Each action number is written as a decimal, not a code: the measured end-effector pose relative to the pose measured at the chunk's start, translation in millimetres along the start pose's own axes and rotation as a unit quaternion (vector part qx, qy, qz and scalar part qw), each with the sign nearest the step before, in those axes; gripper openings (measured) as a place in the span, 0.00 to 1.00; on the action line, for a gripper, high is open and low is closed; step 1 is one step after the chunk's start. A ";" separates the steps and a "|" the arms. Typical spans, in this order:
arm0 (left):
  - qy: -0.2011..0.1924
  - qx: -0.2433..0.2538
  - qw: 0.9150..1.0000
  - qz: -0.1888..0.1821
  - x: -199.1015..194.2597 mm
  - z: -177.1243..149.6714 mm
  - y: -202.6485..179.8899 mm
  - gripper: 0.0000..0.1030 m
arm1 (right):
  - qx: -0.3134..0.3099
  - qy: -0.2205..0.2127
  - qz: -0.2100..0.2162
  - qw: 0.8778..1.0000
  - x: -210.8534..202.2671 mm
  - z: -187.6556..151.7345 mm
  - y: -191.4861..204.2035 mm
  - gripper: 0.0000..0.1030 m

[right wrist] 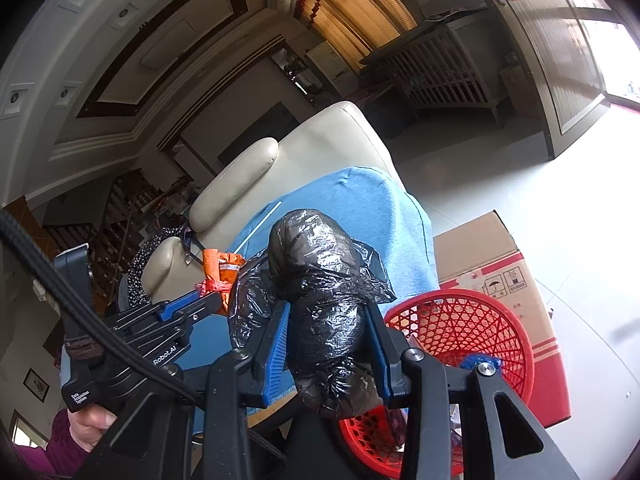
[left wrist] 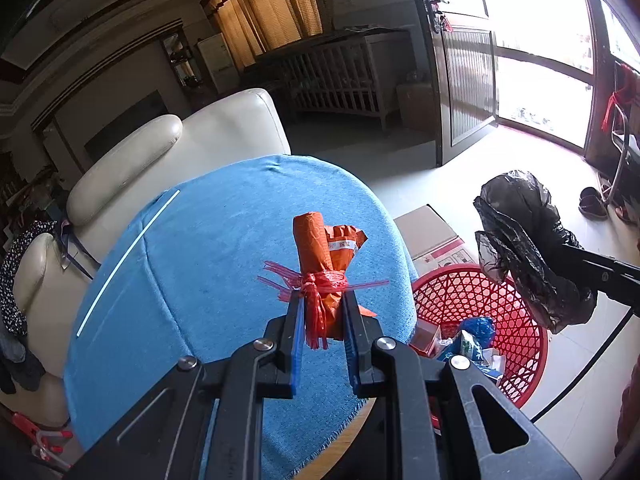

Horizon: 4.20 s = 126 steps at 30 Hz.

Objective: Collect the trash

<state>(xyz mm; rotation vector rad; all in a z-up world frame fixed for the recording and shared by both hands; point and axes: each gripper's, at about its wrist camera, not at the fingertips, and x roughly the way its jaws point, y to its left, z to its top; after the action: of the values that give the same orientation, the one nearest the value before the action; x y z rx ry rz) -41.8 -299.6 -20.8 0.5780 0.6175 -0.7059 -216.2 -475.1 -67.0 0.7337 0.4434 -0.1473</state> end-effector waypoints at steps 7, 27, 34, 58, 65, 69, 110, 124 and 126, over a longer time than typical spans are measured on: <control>0.002 0.009 1.000 -0.002 1.5 0.7 -5.8 0.19 | 0.011 0.000 -0.002 1.000 -1.0 -0.1 -4.4 0.38; 0.008 0.030 0.999 -0.016 7.8 -1.7 -24.2 0.19 | 0.027 -0.005 -0.017 0.999 -12.8 -4.2 -14.6 0.38; 0.011 0.037 0.999 -0.021 8.8 -4.0 -28.3 0.19 | 0.035 -0.002 -0.024 0.999 -18.5 -4.4 -18.2 0.38; 0.019 0.058 0.997 -0.048 15.2 -7.8 -42.5 0.19 | 0.067 -0.002 -0.044 0.997 -22.2 -7.0 -33.9 0.38; 0.034 0.060 0.994 -0.084 20.1 -10.4 -48.1 0.19 | 0.078 -0.001 -0.055 0.995 -22.6 -9.5 -42.8 0.38; 0.040 0.063 0.993 -0.094 22.1 -12.6 -52.3 0.19 | 0.087 0.003 -0.061 0.994 -20.5 -12.0 -49.3 0.38; -0.031 -0.113 0.988 0.096 -65.5 -45.1 139.5 0.78 | -0.065 0.038 -0.044 0.996 47.9 -5.1 95.3 0.63; -0.045 -0.219 0.951 0.216 -122.9 -111.9 242.8 0.83 | -0.186 0.024 -0.039 0.981 89.3 -21.2 246.9 0.68; -0.045 -0.230 0.946 0.224 -129.5 -120.1 251.5 0.83 | -0.199 0.024 -0.039 0.979 91.3 -25.4 262.2 0.69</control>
<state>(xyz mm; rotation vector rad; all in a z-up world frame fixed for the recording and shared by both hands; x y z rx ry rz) 26.4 -9.7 54.7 0.2323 0.5158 -0.1443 -68.8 -262.5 37.2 0.3270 0.5285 -0.1105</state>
